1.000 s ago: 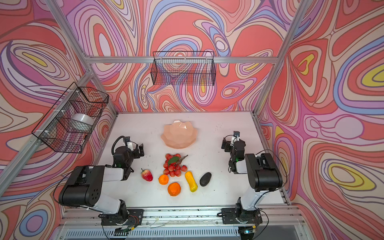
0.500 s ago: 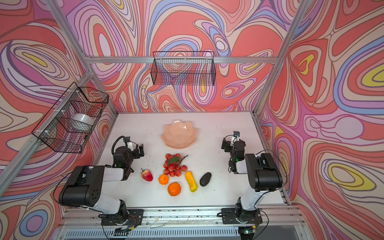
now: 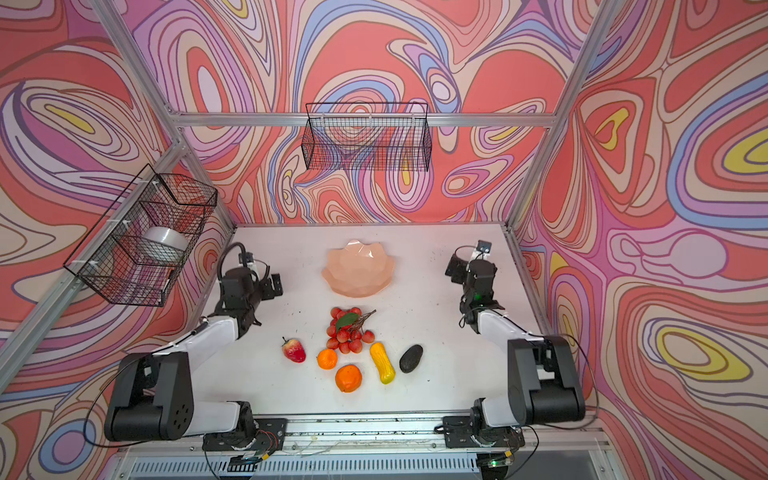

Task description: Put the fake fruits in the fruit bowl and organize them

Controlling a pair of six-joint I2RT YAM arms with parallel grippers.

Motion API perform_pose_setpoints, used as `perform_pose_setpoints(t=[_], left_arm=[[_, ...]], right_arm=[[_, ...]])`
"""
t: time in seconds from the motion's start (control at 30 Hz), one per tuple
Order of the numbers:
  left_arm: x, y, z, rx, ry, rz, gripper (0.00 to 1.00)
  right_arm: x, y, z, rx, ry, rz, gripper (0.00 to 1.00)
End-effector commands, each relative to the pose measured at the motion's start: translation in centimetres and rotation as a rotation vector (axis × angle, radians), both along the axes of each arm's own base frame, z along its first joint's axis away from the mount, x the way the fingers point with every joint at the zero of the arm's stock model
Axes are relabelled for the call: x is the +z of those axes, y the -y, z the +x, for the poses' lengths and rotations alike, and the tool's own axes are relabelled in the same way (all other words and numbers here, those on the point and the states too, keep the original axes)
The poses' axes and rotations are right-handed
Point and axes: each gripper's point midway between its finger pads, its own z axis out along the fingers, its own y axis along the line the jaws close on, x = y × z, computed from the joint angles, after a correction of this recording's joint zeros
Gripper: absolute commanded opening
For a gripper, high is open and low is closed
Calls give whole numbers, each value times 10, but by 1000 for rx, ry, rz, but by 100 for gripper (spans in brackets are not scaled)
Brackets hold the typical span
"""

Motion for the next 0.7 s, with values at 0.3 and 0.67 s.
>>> perform_pose_setpoints(t=[0.3, 0.67], left_arm=[[50, 1, -125, 116, 60, -222, 94], [75, -14, -141, 188, 154, -184, 100]], right_arm=[[-60, -86, -91, 167, -574, 357, 97], [-153, -130, -201, 47, -883, 425, 97]])
